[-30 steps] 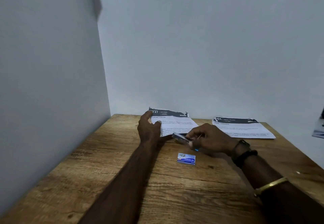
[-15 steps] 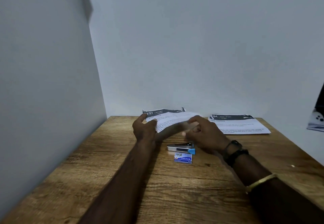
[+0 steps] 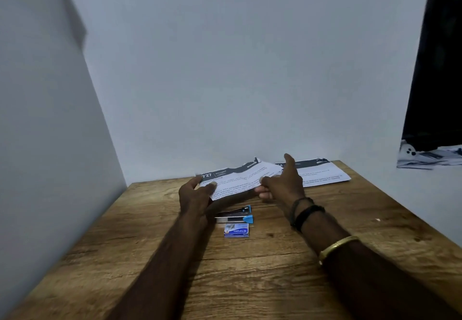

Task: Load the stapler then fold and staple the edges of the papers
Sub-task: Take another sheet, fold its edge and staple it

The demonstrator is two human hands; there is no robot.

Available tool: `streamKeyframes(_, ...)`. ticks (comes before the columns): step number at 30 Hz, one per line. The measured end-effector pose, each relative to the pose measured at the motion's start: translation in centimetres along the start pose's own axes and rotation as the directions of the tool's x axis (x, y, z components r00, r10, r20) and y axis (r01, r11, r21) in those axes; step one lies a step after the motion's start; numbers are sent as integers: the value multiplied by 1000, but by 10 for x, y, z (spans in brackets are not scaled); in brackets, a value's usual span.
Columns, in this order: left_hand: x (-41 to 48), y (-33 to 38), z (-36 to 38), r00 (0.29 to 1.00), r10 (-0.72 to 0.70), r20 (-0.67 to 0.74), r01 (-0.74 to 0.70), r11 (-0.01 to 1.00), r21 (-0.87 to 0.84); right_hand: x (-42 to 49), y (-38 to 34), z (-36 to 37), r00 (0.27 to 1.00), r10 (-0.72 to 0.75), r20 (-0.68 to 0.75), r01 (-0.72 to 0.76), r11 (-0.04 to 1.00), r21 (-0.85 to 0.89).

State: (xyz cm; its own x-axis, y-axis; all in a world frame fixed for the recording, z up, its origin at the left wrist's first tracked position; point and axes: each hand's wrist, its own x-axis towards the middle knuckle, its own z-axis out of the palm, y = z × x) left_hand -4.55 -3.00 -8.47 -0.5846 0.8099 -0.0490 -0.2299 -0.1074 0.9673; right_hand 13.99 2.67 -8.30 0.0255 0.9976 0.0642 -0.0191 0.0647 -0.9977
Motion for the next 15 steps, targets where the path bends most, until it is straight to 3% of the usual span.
streamKeyframes(6,-13,-3,20,995,-7,101,6,1000,5,3,-4,-16,996,17,-87,-26,994,-102)
streamKeyframes(11,-17,-6,56,992,23,125,-32,997,74,18,-6,-34,976,-74,-206,48,991,-129)
streamKeyframes(15,-12,-16,103,987,45,157,-68,987,147,36,-4,-60,944,-170,-283,100,964,-247)
